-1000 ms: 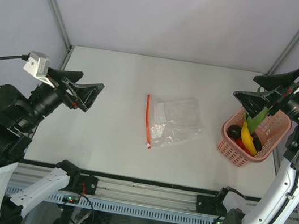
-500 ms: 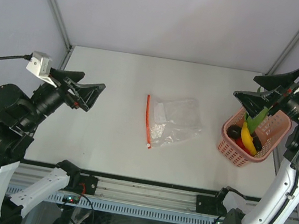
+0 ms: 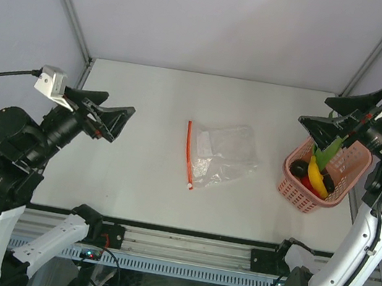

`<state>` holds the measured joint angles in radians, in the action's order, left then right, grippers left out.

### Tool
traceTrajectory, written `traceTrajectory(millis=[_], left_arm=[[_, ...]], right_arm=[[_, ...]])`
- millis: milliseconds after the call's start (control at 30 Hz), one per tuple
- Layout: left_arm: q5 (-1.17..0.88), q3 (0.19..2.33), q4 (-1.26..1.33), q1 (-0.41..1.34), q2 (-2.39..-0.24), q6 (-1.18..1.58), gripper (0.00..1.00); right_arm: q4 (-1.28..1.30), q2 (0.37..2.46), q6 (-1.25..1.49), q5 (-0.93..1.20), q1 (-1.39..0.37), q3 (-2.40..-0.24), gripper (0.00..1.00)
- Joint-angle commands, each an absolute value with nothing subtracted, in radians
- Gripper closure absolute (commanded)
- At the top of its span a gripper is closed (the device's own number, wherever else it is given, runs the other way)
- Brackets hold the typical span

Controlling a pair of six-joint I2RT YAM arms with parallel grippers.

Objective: Open the zip-top bag and remove the fake food
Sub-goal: Reset both arms

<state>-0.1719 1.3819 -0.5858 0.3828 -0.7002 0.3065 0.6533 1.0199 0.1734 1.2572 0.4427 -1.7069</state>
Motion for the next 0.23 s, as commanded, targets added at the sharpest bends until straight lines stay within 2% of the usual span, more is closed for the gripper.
traceTrajectory(millis=[0,200], left_arm=[[-0.194,1.364,-0.546,0.375,-0.712,0.308,0.0],[-0.194,1.35,-0.54,0.375,-0.715,0.304,0.0]], right_arm=[[0.649,1.011,0.163,1.242,0.443,-1.709,0.01],[0.662,1.007,0.14,1.231,0.446,-1.702,0.01]])
